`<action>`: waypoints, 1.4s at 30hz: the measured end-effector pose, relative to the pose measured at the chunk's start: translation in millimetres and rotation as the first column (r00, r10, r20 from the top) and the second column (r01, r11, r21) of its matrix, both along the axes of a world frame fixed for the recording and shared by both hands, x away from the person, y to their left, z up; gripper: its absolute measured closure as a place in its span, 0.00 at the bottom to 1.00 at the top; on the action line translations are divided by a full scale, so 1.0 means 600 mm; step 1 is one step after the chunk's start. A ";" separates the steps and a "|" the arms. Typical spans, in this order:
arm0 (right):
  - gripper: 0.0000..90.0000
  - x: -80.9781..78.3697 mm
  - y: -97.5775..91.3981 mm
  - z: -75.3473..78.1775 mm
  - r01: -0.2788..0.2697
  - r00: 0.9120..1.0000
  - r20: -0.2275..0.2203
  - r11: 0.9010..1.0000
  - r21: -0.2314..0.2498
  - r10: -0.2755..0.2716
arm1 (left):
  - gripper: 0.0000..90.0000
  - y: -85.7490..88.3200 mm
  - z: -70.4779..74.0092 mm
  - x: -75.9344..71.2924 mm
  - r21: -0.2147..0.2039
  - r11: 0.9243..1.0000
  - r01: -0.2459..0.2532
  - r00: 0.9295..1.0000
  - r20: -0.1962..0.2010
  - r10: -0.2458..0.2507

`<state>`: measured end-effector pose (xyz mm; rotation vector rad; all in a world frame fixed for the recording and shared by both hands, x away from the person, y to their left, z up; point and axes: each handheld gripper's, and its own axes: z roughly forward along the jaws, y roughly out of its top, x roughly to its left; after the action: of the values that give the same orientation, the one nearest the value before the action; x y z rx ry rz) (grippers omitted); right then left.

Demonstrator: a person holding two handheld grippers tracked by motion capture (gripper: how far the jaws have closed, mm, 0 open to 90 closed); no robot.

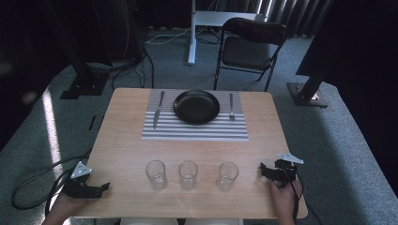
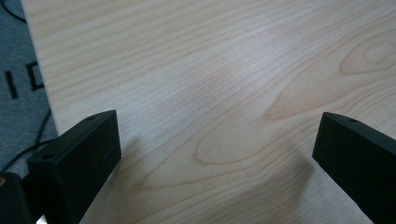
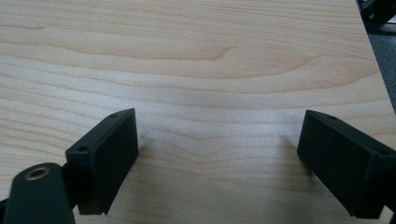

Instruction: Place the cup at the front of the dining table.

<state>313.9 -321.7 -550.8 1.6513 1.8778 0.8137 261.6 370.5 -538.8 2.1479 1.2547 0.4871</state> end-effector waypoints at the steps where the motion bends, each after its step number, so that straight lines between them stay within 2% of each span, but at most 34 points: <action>1: 0.13 0.000 0.000 0.000 0.000 1.000 0.000 1.000 0.000 0.000 | 0.02 0.000 0.001 -0.001 -0.011 1.000 0.007 1.000 -0.001 -0.007; 5: 0.13 0.000 0.000 0.000 0.000 1.000 0.000 1.000 0.000 0.000 | 0.02 -0.002 0.007 -0.003 -0.023 1.000 0.015 1.000 0.008 -0.015; 9: 0.13 0.000 0.000 0.000 0.000 1.000 0.000 1.000 0.000 0.000 | 0.02 -0.007 0.013 -0.002 -0.042 0.999 0.035 0.999 0.001 -0.035; 15: 0.13 0.000 0.000 0.000 0.000 1.000 0.000 1.000 0.000 0.000 | 0.02 -0.018 0.026 0.000 -0.059 0.997 0.051 0.998 0.036 -0.049; 16: 0.13 0.000 0.000 0.000 0.000 1.000 0.000 1.000 0.000 0.000 | 0.02 -0.020 0.028 0.001 -0.066 0.996 0.061 0.998 0.030 -0.059; 24: 0.13 0.000 0.000 0.000 0.000 1.000 0.000 1.000 0.000 0.000 | 0.02 -0.039 0.046 0.001 -0.061 0.993 0.101 0.994 0.048 -0.098; 33: 0.13 0.000 0.000 0.000 0.000 1.000 0.001 1.000 0.001 0.000 | 0.02 -0.062 0.068 0.002 -0.072 0.985 0.159 0.986 0.071 -0.154; 39: 0.13 0.000 0.000 0.000 0.000 1.000 0.001 1.000 0.000 0.000 | 0.02 -0.082 0.094 0.000 -0.086 0.975 0.207 0.975 0.103 -0.198; 41: 0.13 0.000 0.000 0.000 -0.001 1.000 0.001 1.000 0.000 0.001 | 0.02 -0.088 0.101 -0.001 -0.076 0.975 0.208 0.973 0.116 -0.198; 42: 0.13 0.000 0.000 0.000 -0.001 1.000 0.001 1.000 -0.001 0.001 | 0.02 -0.090 0.104 -0.001 -0.084 0.972 0.220 0.971 0.116 -0.210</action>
<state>313.9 -321.8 -550.9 1.6492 1.8777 0.8140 261.2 316.5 -476.3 2.1162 0.9545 0.4327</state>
